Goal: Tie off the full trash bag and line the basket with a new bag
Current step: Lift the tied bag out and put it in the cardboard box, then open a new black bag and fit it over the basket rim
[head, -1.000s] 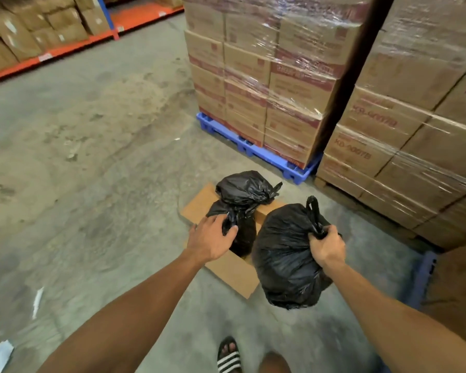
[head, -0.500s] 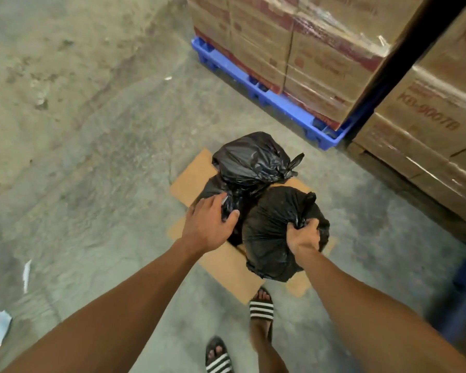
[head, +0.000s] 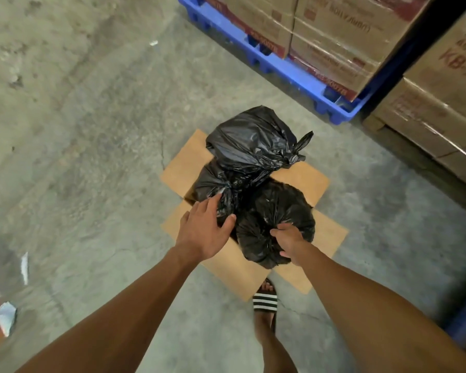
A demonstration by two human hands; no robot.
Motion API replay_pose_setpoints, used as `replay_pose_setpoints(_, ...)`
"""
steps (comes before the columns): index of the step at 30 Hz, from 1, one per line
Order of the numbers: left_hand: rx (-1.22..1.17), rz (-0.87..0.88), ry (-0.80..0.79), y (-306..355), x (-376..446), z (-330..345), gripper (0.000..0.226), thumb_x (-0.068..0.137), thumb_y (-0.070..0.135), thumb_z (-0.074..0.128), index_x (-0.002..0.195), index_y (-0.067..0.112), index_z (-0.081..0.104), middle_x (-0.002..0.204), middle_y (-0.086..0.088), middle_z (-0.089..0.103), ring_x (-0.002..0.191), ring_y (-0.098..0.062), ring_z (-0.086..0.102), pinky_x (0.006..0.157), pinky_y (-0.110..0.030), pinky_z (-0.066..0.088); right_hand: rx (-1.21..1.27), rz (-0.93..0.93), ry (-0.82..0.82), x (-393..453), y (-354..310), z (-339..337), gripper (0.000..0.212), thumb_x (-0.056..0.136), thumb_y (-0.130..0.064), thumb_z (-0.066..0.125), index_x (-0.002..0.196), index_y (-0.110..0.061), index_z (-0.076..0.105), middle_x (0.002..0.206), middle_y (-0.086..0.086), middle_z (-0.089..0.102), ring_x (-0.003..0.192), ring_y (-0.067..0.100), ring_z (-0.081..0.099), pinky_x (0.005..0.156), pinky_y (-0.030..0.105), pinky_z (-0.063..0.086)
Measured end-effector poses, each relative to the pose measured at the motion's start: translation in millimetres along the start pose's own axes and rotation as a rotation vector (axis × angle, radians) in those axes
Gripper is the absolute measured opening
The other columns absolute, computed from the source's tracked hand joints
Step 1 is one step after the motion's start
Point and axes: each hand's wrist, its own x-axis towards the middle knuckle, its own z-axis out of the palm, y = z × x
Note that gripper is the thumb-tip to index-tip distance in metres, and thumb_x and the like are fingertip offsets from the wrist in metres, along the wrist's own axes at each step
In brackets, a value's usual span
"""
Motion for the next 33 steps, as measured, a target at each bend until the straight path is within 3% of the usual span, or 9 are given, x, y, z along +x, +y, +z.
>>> replay_pose_setpoints(5,0.004,0.043,0.034,10.2,-11.7,-22.2,0.068,0.092,0.058,0.037,0.150,0.024,0.028,0.153,-0.004,0.041,0.141,-0.025,0.035,0.113,-0.052,0.030,-0.121,-0.108,0.042,-36.2,-7.6,-20.0,0.043,0.099,-0.029,0.048,0.140,-0.014,0.045,0.145,0.011,0.044,0.129,0.034,0.045,0.110,0.045,0.039)
replay_pose_setpoints(9,0.028,0.083,0.048,25.2,-31.4,-41.7,0.069,0.092,0.059,0.036,0.150,0.023,0.028,0.152,-0.006,0.043,0.140,-0.027,0.035,0.113,-0.053,0.030,-0.190,-0.206,0.146,-82.7,-11.3,-41.1,0.048,0.098,-0.038,0.045,0.143,-0.018,0.043,0.141,0.008,0.049,0.129,0.031,0.047,0.106,0.036,0.038)
replay_pose_setpoints(13,0.026,0.130,0.049,43.5,-62.5,-58.6,0.070,0.093,0.060,0.036,0.152,0.024,0.025,0.154,-0.006,0.040,0.143,-0.029,0.032,0.114,-0.053,0.027,-0.234,-0.300,0.264,-140.3,2.3,-61.4,0.052,0.094,-0.050,0.044,0.139,-0.025,0.045,0.145,0.010,0.047,0.129,0.034,0.047,0.108,0.043,0.041)
replay_pose_setpoints(17,0.034,0.223,0.052,63.5,-104.5,-75.0,0.070,0.094,0.060,0.035,0.153,0.024,0.023,0.157,-0.005,0.035,0.146,-0.027,0.027,0.117,-0.052,0.024,-0.255,-0.355,0.391,-199.6,34.9,-79.7,0.055,0.094,-0.050,0.042,0.141,-0.023,0.043,0.146,0.014,0.045,0.131,0.036,0.045,0.109,0.042,0.038)
replay_pose_setpoints(26,0.084,0.562,0.104,75.1,-236.0,-85.8,0.068,0.092,0.059,0.038,0.150,0.025,0.028,0.154,-0.004,0.040,0.144,-0.026,0.031,0.116,-0.052,0.025,-0.063,-0.385,0.665,-333.6,171.9,-77.0,0.057,0.093,-0.048,0.045,0.144,-0.023,0.040,0.146,0.016,0.042,0.132,0.037,0.043,0.110,0.044,0.037)
replay_pose_setpoints(33,0.177,0.795,0.032,108.5,-361.1,-58.0,0.065,0.094,0.058,0.037,0.149,0.023,0.031,0.154,-0.006,0.039,0.142,-0.029,0.033,0.114,-0.047,0.024,0.059,-0.295,0.777,-428.5,308.5,-60.4,0.058,0.095,-0.052,0.043,0.145,-0.022,0.038,0.148,0.016,0.040,0.133,0.038,0.042,0.109,0.044,0.036)
